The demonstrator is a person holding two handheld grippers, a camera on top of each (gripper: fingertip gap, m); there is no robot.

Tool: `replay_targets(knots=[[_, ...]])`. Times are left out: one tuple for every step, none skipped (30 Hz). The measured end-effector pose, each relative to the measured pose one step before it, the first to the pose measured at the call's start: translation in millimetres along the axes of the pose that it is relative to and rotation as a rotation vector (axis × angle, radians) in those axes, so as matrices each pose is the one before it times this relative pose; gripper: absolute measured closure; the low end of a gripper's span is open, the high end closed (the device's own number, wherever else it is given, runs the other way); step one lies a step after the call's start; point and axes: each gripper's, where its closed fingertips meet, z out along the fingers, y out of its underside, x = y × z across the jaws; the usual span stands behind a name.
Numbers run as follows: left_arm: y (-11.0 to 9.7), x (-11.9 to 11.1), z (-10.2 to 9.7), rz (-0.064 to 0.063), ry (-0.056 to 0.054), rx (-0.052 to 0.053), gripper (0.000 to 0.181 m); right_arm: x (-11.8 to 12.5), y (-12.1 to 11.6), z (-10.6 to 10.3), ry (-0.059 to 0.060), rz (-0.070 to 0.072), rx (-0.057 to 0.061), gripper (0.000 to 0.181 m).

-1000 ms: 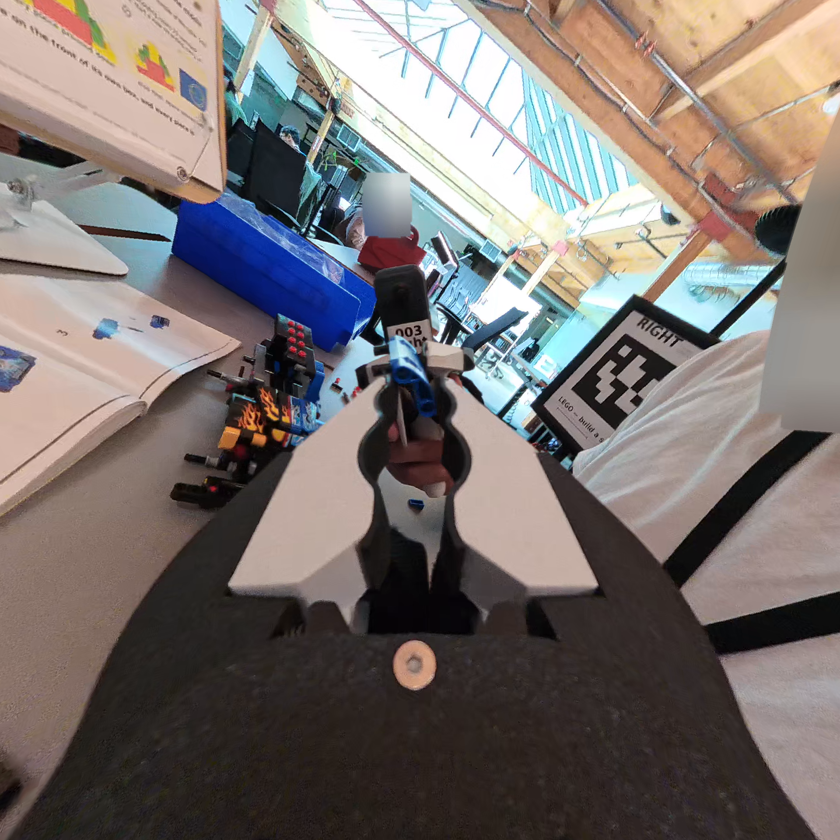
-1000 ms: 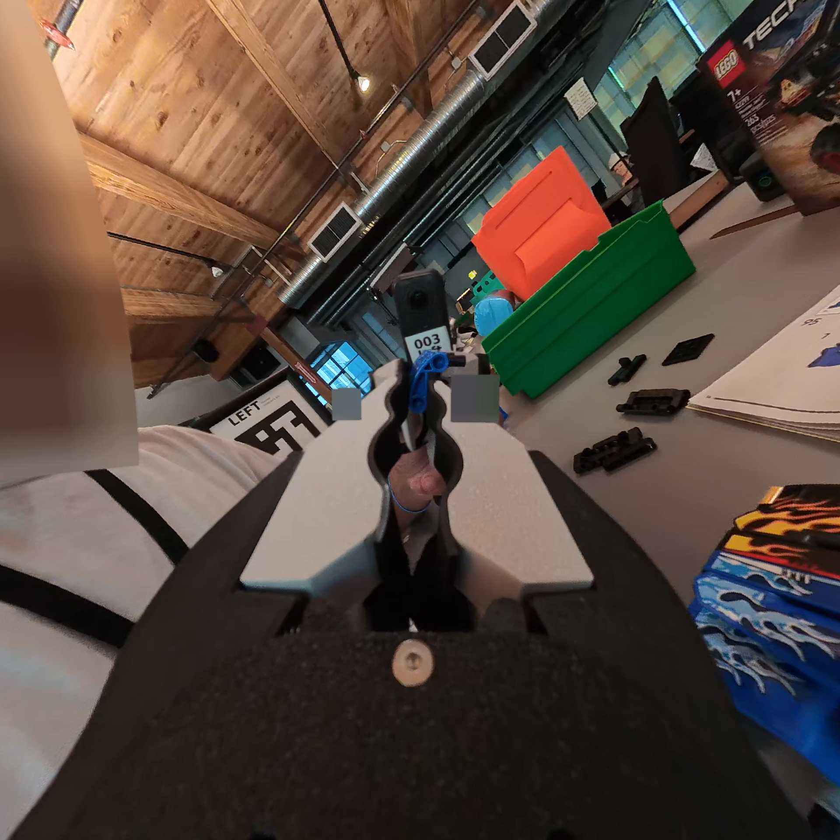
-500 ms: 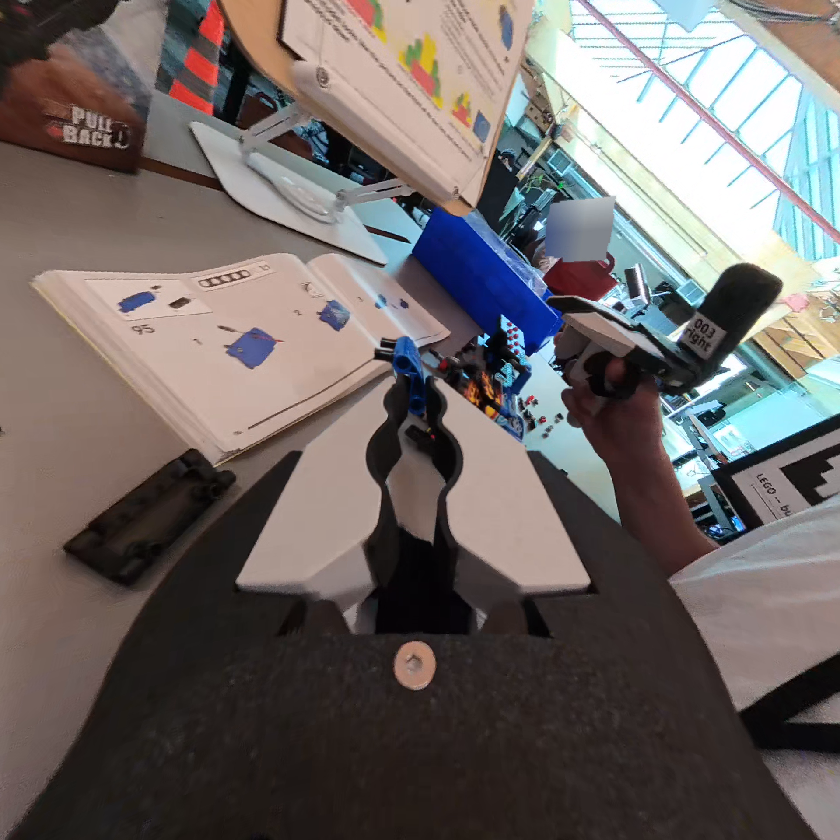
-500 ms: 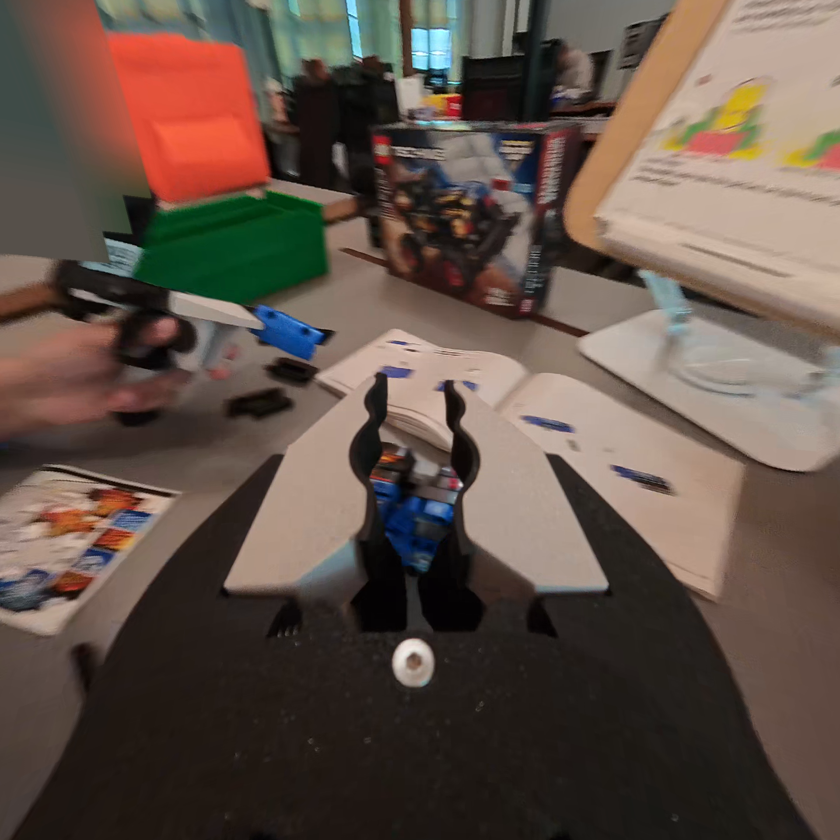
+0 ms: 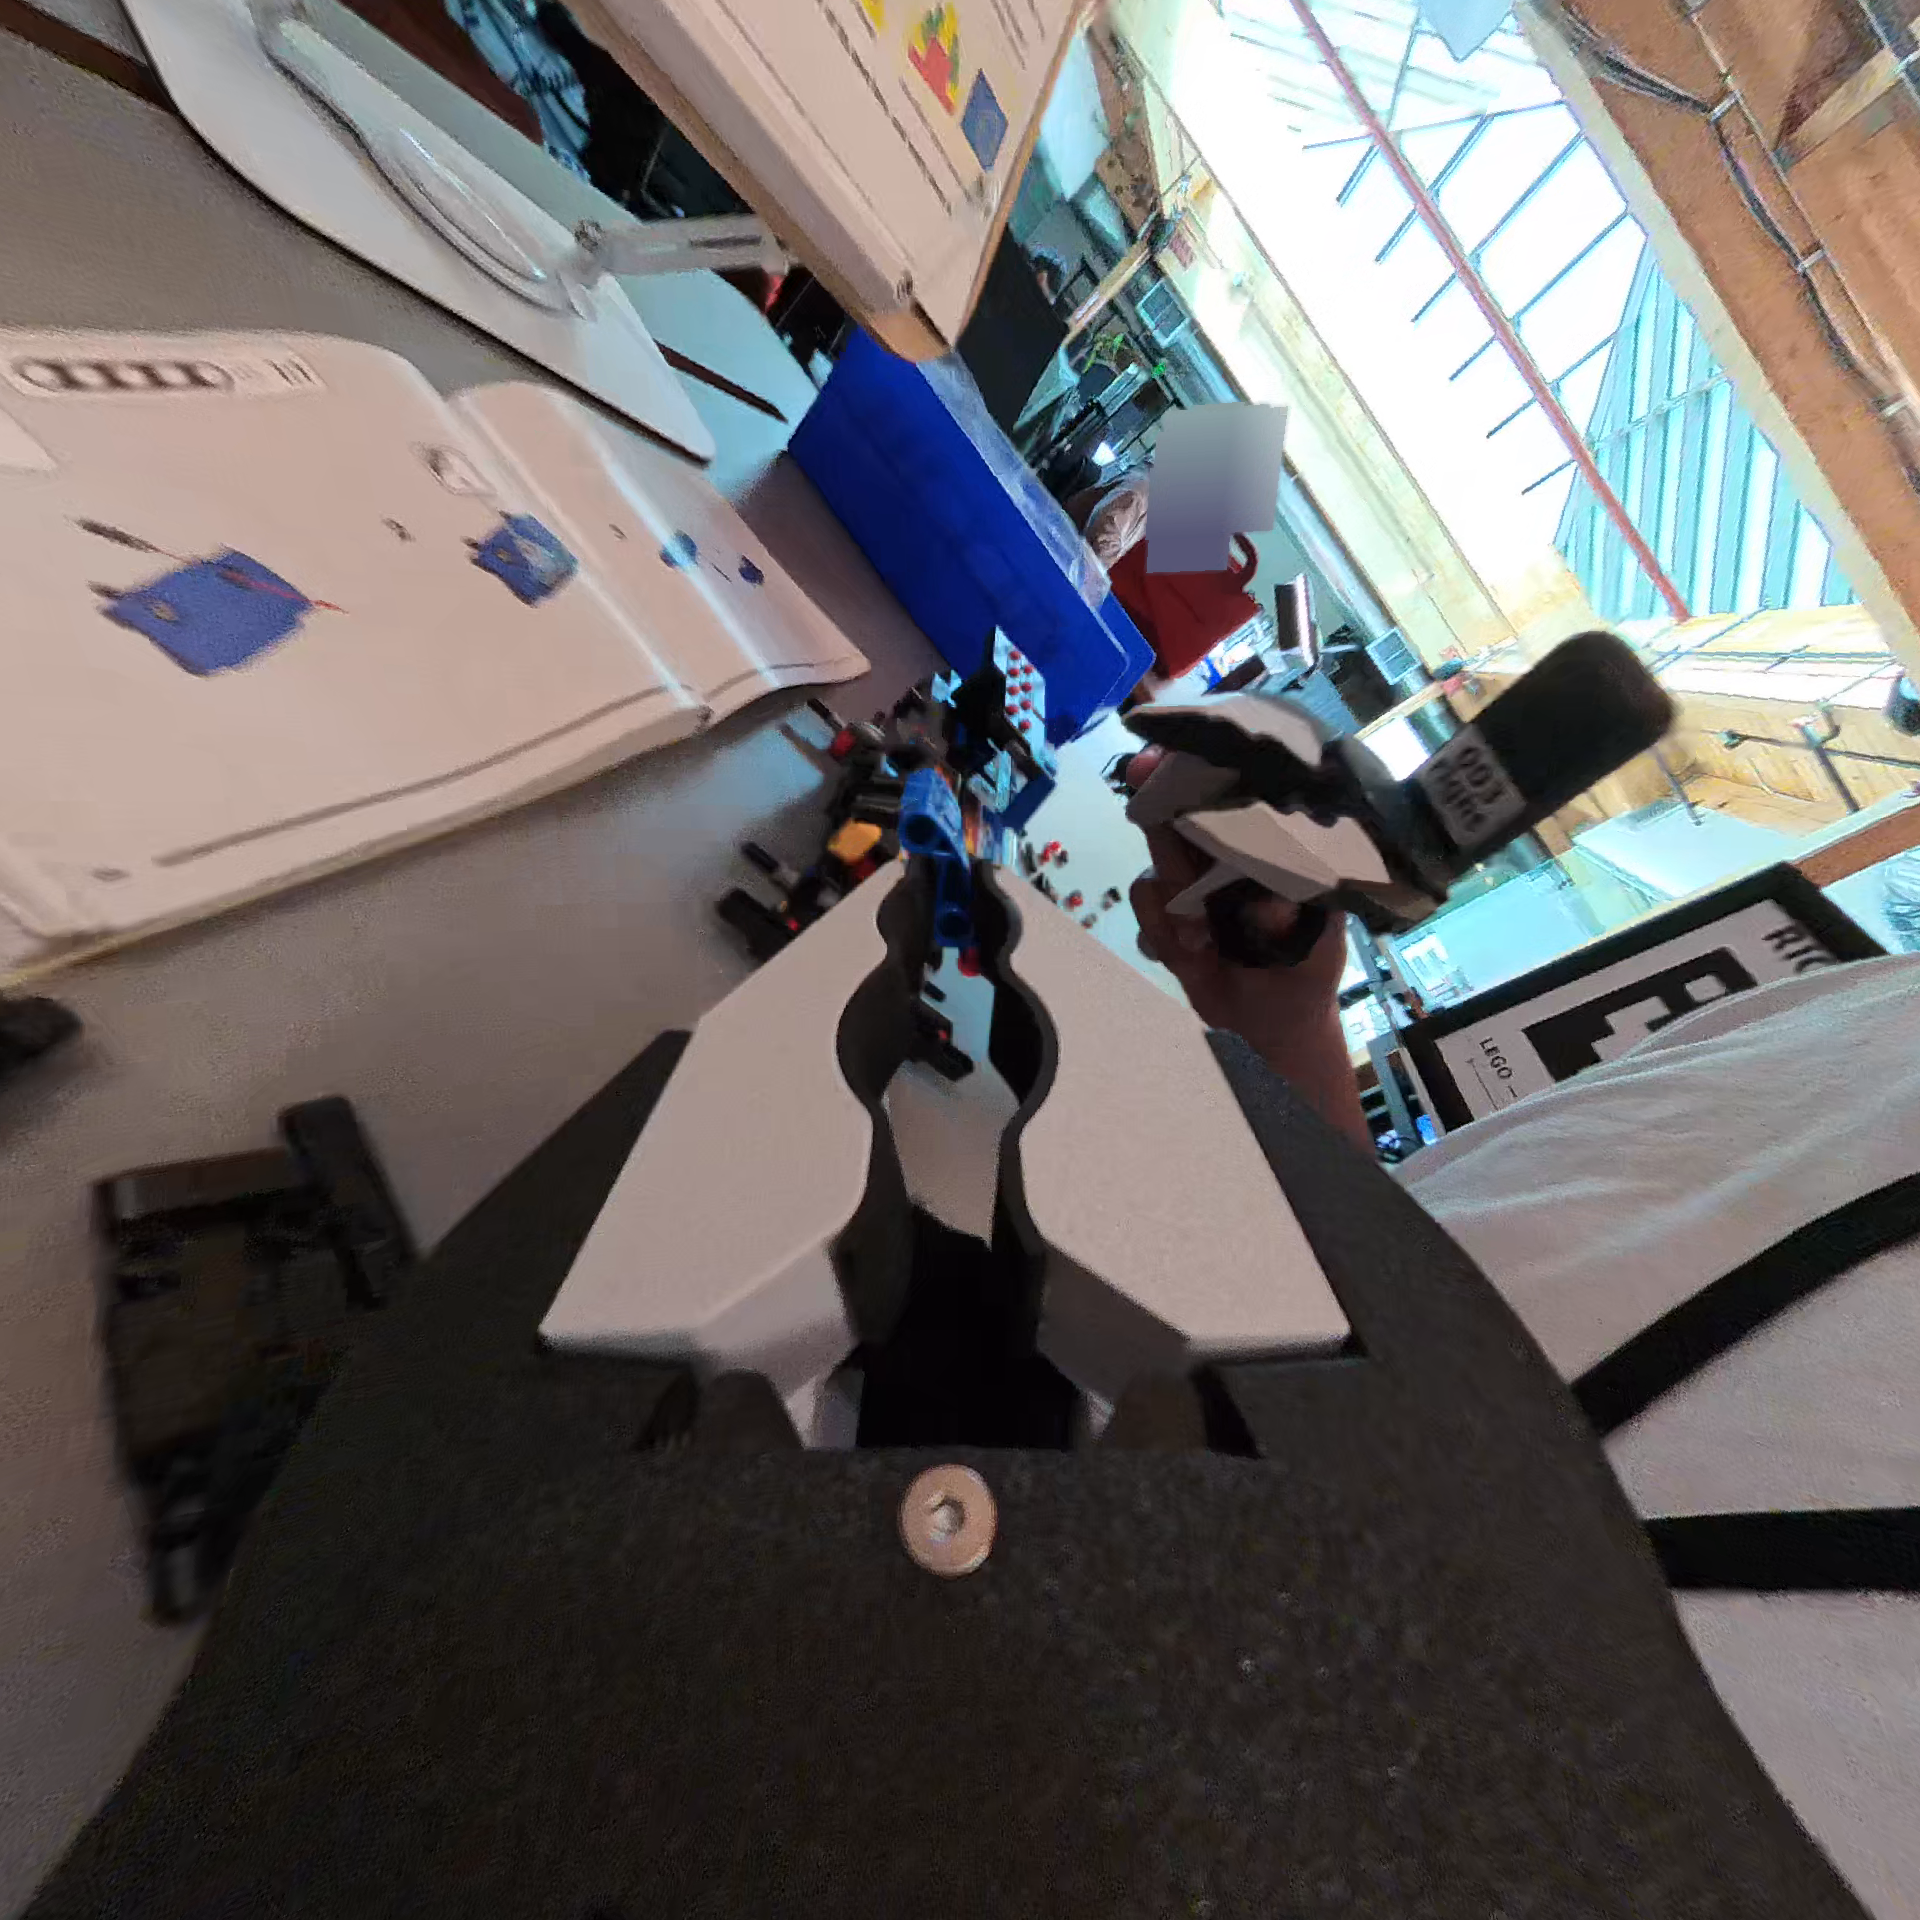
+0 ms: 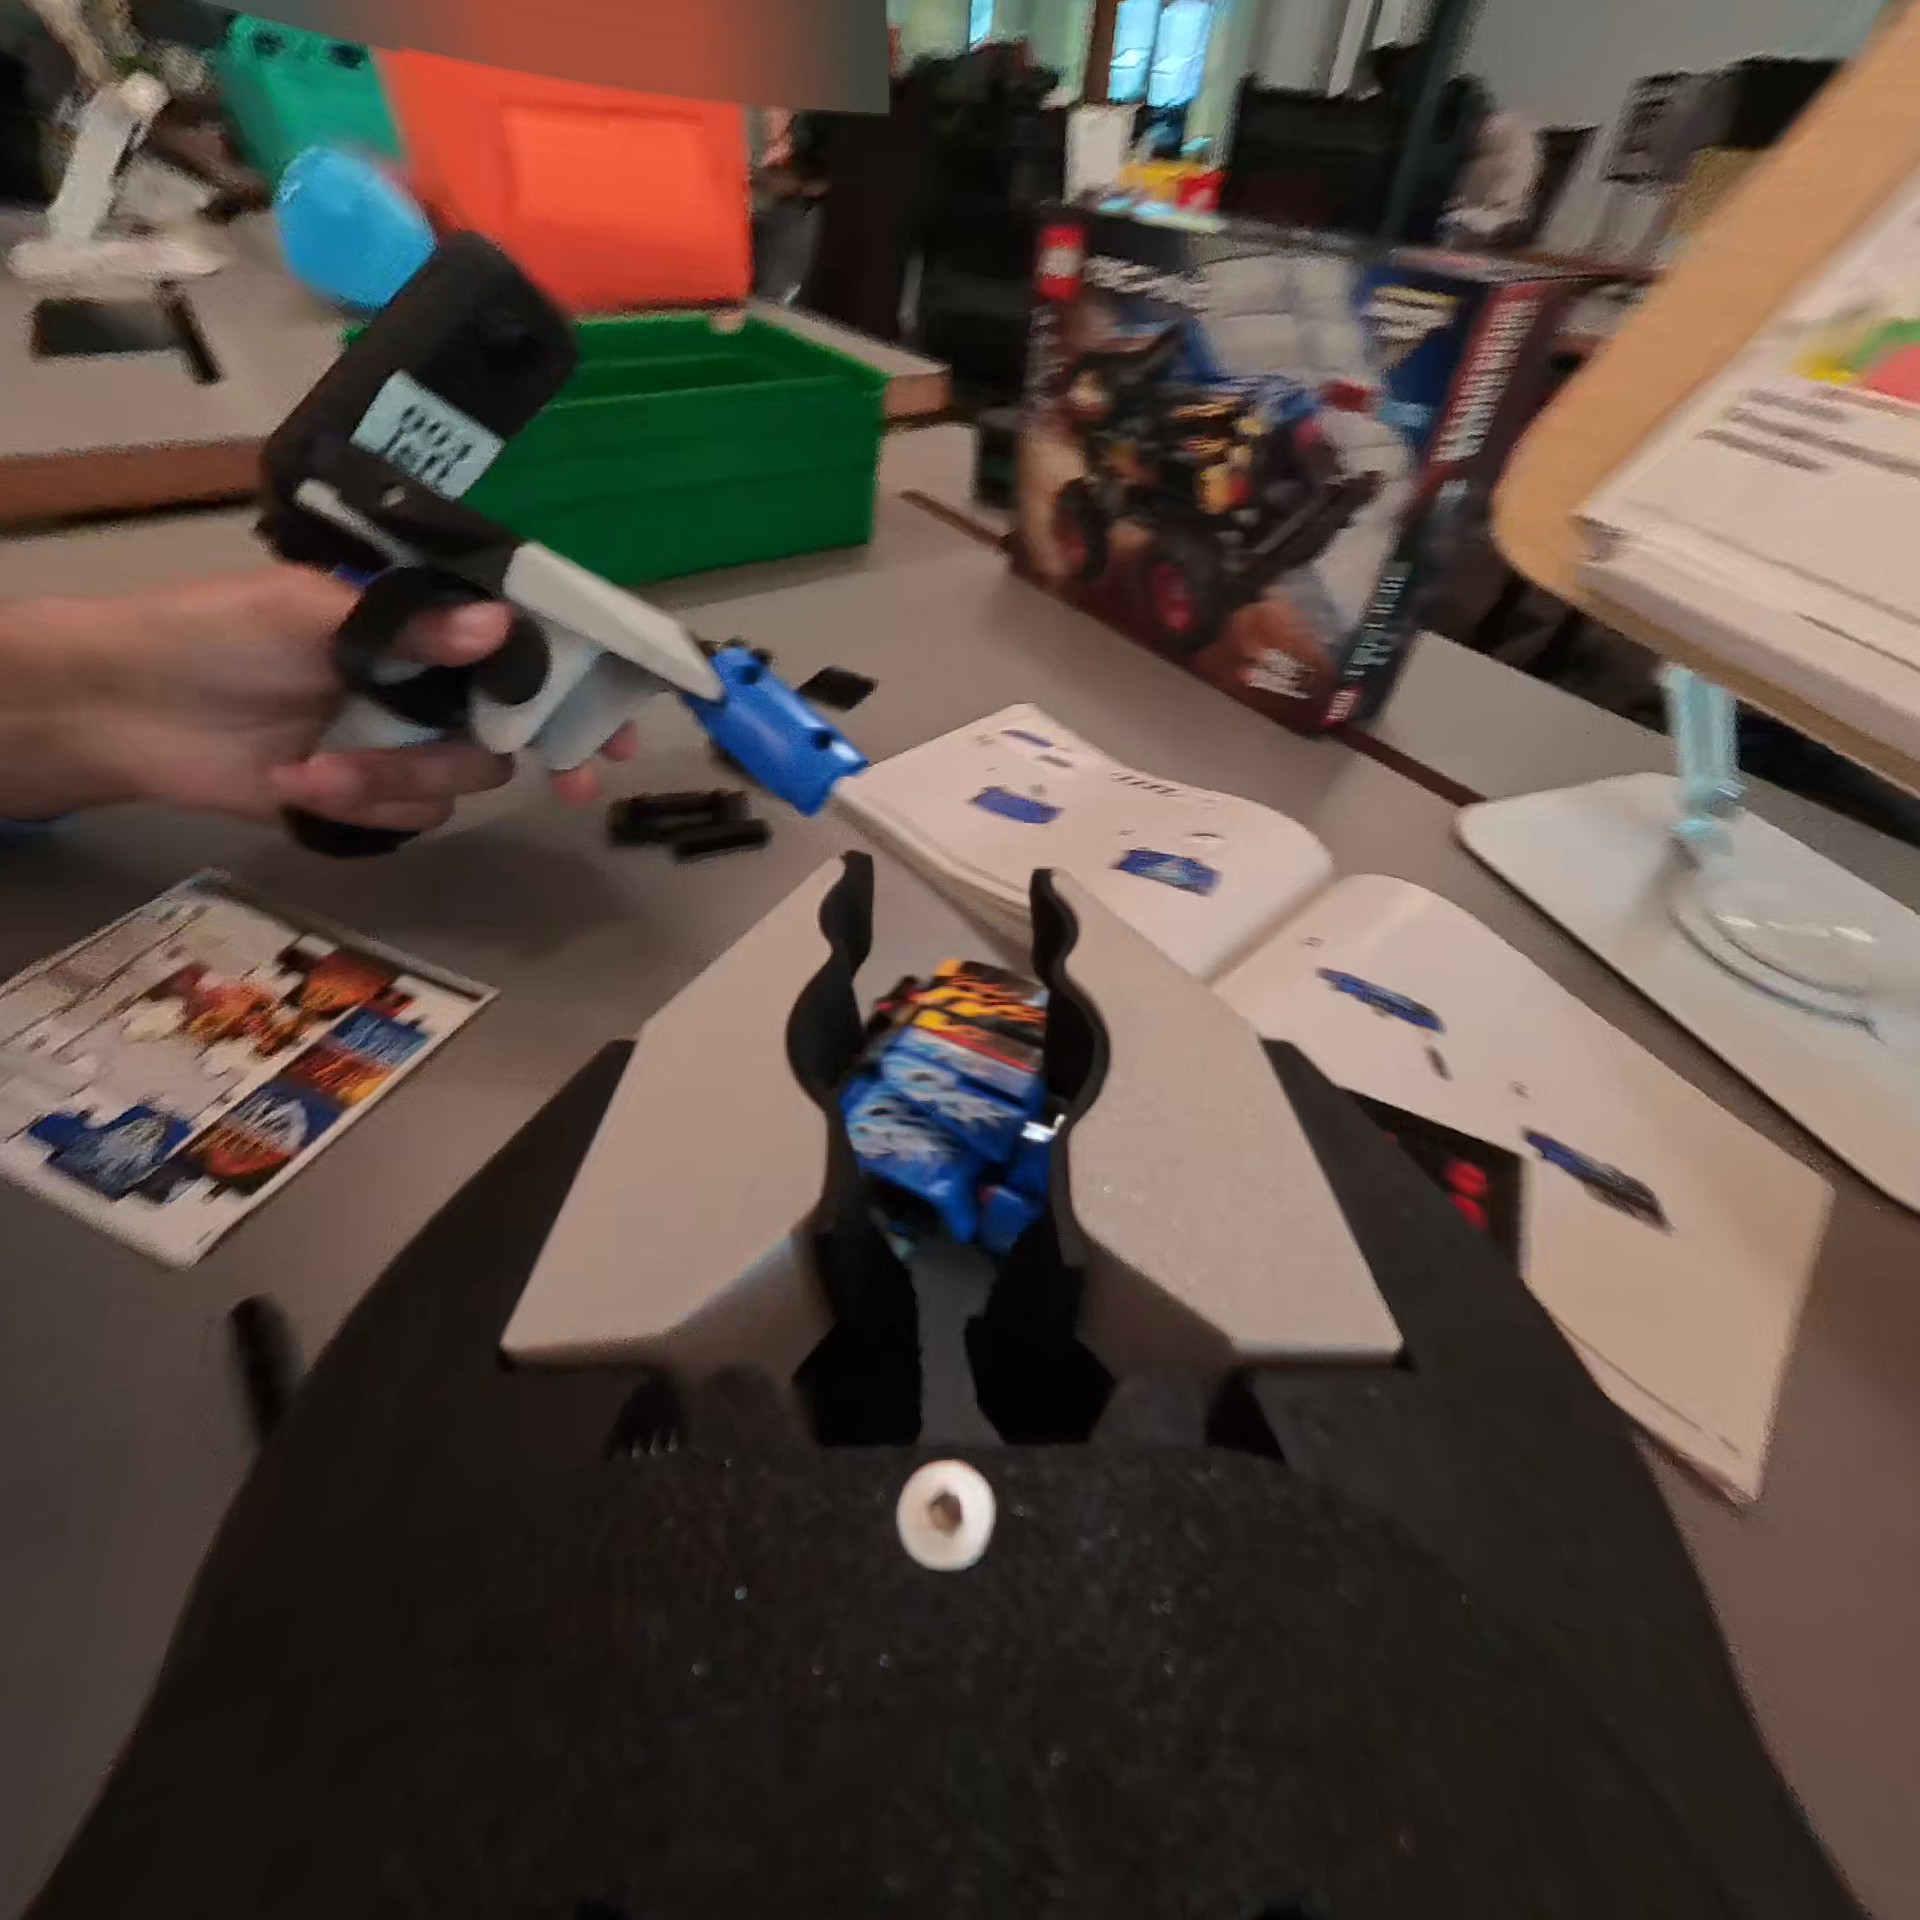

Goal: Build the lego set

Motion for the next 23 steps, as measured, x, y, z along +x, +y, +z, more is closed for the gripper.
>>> replay_targets(knots=[[9.56, 5.29, 4.83, 0.0077, -0.0232, -0.0171, 0.176, -18.19, -0.27, 3.99, -0.0466, -0.0614, -0.0384, 0.147], [8.77, 6.20, 4.19, 0.0000, -0.0121, -0.0077, 0.176, -15.78, 0.66, 4.62, -0.0275, -0.0734, -0.0385, 0.146], [8.74, 7.48, 3.92, -0.0132, 0.0031, -0.0102, 0.175, -11.07, 2.62, 4.85, -0.0014, -0.0649, -0.0449, 0.145], [8.84, 5.02, 3.26, -0.0158, -0.0059, -0.0136, 0.175, -7.16, 3.03, 4.00, 0.0189, -0.0630, -0.0337, 0.144], [6.69, 4.36, 2.37, -0.0107, -0.0034, -0.0044, 0.175, -4.88, 3.34, 2.79, 0.0282, -0.0650, -0.0210, 0.144], [6.08, 4.48, 1.63, -0.0116, 0.0013, -0.0043, 0.176, -4.61, 4.34, 1.74, 0.0252, -0.0655, -0.0210, 0.144], [5.22, 4.10, 0.98, -0.0129, 0.0002, -0.0032, 0.176, -5.55, 4.89, 1.08, 0.0118, -0.0608, -0.0301, 0.145], [4.90, 3.93, 0.51, -0.0089, -0.0001, -0.0023, 0.176, -9.54, 3.38, 0.11, -0.0220, -0.0419, -0.0249, 0.145], [5.90, 2.86, 0.74, -0.0022, -0.0077, -0.0110, 0.175, -12.15, 1.57, 0.02, -0.0494, -0.0162, -0.0145, 0.143], [4.93, 1.58, 0.47, 0.0030, -0.0127, -0.0032, 0.176, -8.28, 0.55, -0.61, -0.0345, -0.0001, -0.0067, 0.138], [4.43, 1.18, 0.35, 0.0025, -0.0119, 0.0006, 0.175, -6.52, 0.76, -1.38, -0.0288, -0.0048, -0.0049, 0.135], [6.19, 1.67, 1.10, -0.0015, -0.0045, -0.0130, 0.175, -3.86, 2.07, -1.73, -0.0147, -0.0172, -0.0125, 0.138], [5.82, 3.93, 1.22, -0.0118, 0.0131, -0.0106, 0.175, 0.55, 0.82, -2.81, 0.0148, -0.0277, -0.0058, 0.141], [5.59, 4.66, 1.60, -0.0160, 0.0165, -0.0078, 0.175, -1.32, -0.65, -3.06, 0.0019, -0.0239, 0.0058, 0.144], [6.34, 4.60, 2.37, -0.0057, 0.0121, -0.0131, 0.176, -4.33, -1.04, -2.63, -0.0199, -0.0131, 0.0057, 0.147], [5.23, 3.21, 2.32, 0.0050, 0.0014, -0.0058, 0.175, -3.92, -0.74, -1.94, -0.0141, -0.0117, 0.0004, 0.150], [4.54, 2.00, 1.93, 0.0110, -0.0061, -0.0037, 0.175, -4.66, 1.14, -1.95, -0.0147, -0.0230, -0.0106, 0.153], [5.22, 2.15, 1.64, 0.0165, -0.0046, -0.0119, 0.175, -3.91, 2.67, -2.09, -0.0096, -0.0245, -0.0160, 0.156], [5.91, 2.53, 0.24, 0.0219, -0.0031, -0.0206, 0.173, -5.24, 2.39, -2.46, -0.0265, -0.0086, -0.0117, 0.156], [3.85, 2.17, -3.39, 0.0370, -0.0095, -0.0143, 0.165, -5.53, 4.21, -2.56, -0.0375, 0.0027, -0.0186, 0.156], [0.57, 1.11, -7.83, 0.0394, -0.0196, 0.0040, 0.153, -3.47, 8.69, -2.20, -0.0297, -0.0064, -0.0401, 0.156], [-1.78, 1.75, -11.88, 0.0381, -0.0189, 0.0240, 0.151, -3.63, 10.53, -2.04, -0.0281, -0.0168, -0.0415, 0.156], [-1.92, 0.89, -14.62, 0.0445, -0.0270, 0.0275, 0.152, -4.56, 8.91, -1.86, -0.0326, -0.0145, -0.0264, 0.156]])
